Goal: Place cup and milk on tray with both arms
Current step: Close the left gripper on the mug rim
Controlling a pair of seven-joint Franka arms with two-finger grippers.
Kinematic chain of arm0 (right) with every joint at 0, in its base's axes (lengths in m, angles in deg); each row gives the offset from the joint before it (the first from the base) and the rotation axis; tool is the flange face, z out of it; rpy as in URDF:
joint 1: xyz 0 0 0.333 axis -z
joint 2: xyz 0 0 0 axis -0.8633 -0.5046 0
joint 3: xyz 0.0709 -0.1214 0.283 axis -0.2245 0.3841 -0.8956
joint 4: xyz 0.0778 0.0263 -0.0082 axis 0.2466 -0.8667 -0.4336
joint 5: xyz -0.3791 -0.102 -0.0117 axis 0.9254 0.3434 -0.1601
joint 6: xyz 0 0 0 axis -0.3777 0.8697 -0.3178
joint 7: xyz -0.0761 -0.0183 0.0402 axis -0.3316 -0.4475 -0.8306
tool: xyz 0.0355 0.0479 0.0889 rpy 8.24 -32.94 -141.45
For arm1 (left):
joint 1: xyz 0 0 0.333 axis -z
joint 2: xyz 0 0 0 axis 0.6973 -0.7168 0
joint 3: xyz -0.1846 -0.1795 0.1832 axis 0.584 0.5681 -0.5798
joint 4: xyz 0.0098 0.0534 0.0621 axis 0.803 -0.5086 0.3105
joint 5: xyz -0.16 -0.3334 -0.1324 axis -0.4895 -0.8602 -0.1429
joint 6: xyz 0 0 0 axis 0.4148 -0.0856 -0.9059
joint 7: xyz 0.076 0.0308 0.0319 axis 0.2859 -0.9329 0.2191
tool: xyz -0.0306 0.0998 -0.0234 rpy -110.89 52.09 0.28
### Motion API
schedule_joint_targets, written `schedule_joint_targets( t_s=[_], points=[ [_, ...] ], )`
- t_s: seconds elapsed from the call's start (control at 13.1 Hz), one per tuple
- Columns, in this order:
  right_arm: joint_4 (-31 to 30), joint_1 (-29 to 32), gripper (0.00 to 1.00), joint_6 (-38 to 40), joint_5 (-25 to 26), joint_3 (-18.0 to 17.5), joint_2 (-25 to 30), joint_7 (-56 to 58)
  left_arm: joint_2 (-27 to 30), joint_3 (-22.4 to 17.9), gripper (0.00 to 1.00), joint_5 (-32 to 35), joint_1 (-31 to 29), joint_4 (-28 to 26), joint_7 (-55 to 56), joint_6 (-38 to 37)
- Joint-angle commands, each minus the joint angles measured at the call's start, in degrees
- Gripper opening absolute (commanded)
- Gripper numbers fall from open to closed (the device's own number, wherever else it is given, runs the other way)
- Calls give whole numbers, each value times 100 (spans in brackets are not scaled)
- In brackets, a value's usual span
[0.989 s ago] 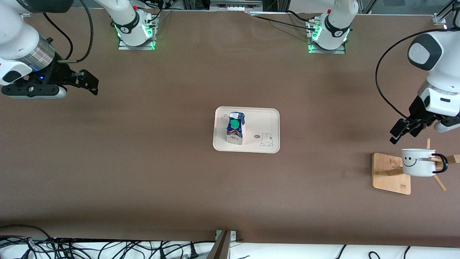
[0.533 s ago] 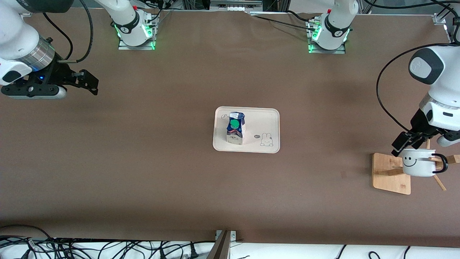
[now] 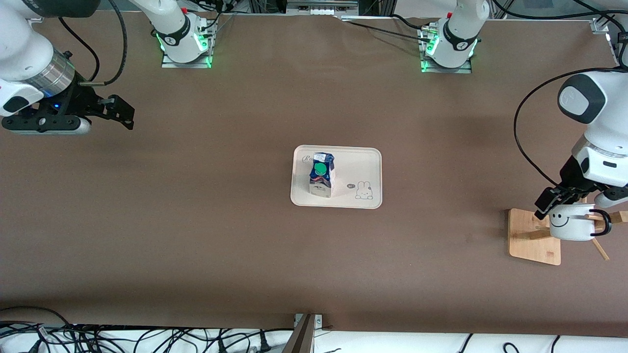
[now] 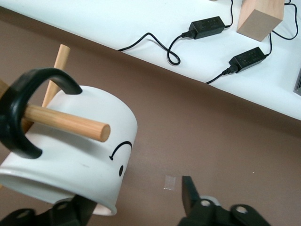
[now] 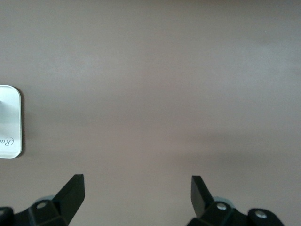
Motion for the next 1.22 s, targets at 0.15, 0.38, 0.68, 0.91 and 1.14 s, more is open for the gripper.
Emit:
schedule_joint_targets(
  t_s=[0.15,0.38,0.68,0.91,1.14],
  points=[
    [99,42,100,53,-113,-14,-13,-6,-34,-15,34,-75,8,154,-519,-20],
    [99,42,100,53,-113,-14,-21,-6,-17,-15,27,-75,8,154,-546,-55],
    [108,42,100,-8,-113,-14,-21,-6,1,-32,27,-84,0,119,-581,-73],
    [108,33,100,-35,-113,-31,-21,-6,-8,-41,36,-84,-88,66,-590,-38],
    [108,33,100,-44,-113,-49,-21,-6,-26,-41,34,-84,-185,-48,-599,-11]
  ],
)
